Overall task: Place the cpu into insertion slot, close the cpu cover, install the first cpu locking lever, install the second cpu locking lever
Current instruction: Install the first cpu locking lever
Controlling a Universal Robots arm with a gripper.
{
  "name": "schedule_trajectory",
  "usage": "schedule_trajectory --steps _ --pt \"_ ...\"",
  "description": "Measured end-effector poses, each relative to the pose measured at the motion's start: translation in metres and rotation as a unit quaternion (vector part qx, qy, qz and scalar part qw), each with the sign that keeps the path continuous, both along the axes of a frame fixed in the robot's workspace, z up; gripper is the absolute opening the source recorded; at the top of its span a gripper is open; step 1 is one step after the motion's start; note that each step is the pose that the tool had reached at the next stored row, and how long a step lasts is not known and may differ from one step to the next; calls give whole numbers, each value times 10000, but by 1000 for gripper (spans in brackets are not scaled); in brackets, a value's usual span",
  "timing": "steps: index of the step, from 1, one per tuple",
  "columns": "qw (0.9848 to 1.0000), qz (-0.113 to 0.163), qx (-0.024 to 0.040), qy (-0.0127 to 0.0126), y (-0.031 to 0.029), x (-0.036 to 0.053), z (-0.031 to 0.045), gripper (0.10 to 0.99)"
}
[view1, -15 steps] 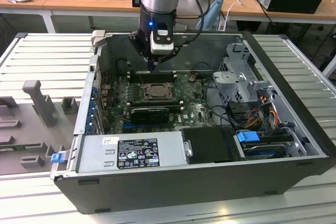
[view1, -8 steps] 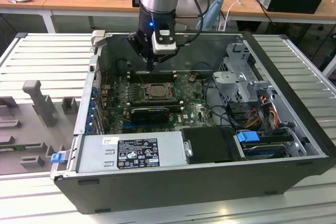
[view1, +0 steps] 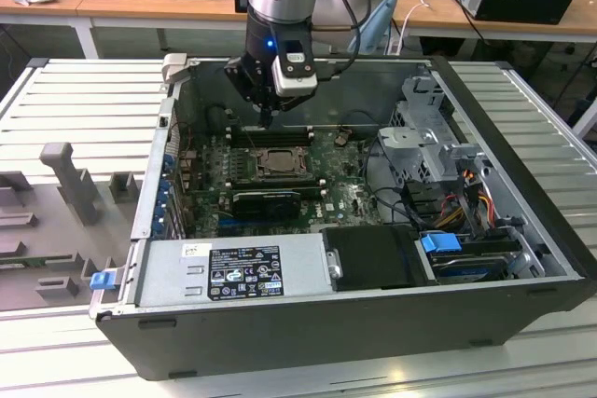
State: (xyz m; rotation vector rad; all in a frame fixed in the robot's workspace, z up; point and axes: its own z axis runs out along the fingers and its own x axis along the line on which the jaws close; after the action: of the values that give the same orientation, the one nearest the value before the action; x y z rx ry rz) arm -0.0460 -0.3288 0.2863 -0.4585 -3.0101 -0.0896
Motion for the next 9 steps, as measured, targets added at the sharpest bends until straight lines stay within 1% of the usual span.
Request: schedule_trajectory --steps 3,6,9 --pt "9998 195 0 -1 0 -1 0 106" --pt "9992 403 0 -1 0 0 0 106" --pt "9973 741 0 -1 0 0 0 106"
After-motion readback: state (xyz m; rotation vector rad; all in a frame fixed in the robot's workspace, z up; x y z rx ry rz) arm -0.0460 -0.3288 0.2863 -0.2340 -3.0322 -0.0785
